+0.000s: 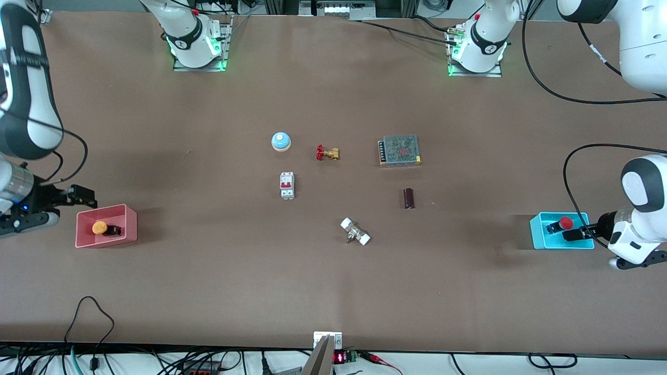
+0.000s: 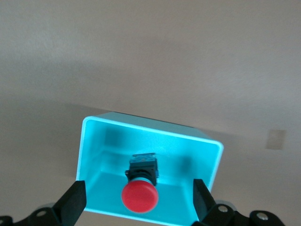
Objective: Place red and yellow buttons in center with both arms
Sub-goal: 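Lower the right gripper onto the yellow button while the left gripper lowers onto red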
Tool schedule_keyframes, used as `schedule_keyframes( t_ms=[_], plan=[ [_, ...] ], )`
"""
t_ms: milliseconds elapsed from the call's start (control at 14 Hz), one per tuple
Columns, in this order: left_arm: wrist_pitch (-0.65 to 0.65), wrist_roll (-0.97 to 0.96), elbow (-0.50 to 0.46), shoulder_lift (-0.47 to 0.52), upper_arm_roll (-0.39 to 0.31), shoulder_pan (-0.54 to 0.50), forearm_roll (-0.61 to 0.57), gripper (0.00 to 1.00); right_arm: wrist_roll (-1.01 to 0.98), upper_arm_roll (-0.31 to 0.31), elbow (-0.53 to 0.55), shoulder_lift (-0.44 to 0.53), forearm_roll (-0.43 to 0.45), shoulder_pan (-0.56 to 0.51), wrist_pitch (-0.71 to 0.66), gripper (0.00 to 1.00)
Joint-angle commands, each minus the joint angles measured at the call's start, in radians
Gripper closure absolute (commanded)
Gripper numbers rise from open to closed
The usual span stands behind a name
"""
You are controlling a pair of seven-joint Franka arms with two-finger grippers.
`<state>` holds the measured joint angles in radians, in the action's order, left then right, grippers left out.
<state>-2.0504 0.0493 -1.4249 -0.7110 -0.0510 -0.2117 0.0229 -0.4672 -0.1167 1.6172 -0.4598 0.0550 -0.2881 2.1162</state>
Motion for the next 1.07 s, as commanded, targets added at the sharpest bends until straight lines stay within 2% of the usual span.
schedule_keyframes(
  t_ms=[0,500,714,1000],
  plan=[
    [-0.048,0.052,-0.081,0.013,0.011,-0.020,0.015,0.00,-0.053,-0.046,-0.017,-0.066,0.006,-0.045,0.076,0.00],
    [-0.076,0.079,-0.117,0.007,0.013,-0.012,0.005,0.00,-0.249,-0.054,-0.019,-0.172,0.008,-0.074,0.217,0.00],
    [-0.128,0.136,-0.146,-0.002,0.013,-0.014,0.005,0.00,-0.275,-0.054,-0.017,-0.201,0.009,-0.074,0.255,0.00],
    [-0.129,0.144,-0.178,-0.002,0.014,-0.014,0.008,0.00,-0.278,-0.054,-0.017,-0.243,0.008,-0.080,0.286,0.00]
  ],
)
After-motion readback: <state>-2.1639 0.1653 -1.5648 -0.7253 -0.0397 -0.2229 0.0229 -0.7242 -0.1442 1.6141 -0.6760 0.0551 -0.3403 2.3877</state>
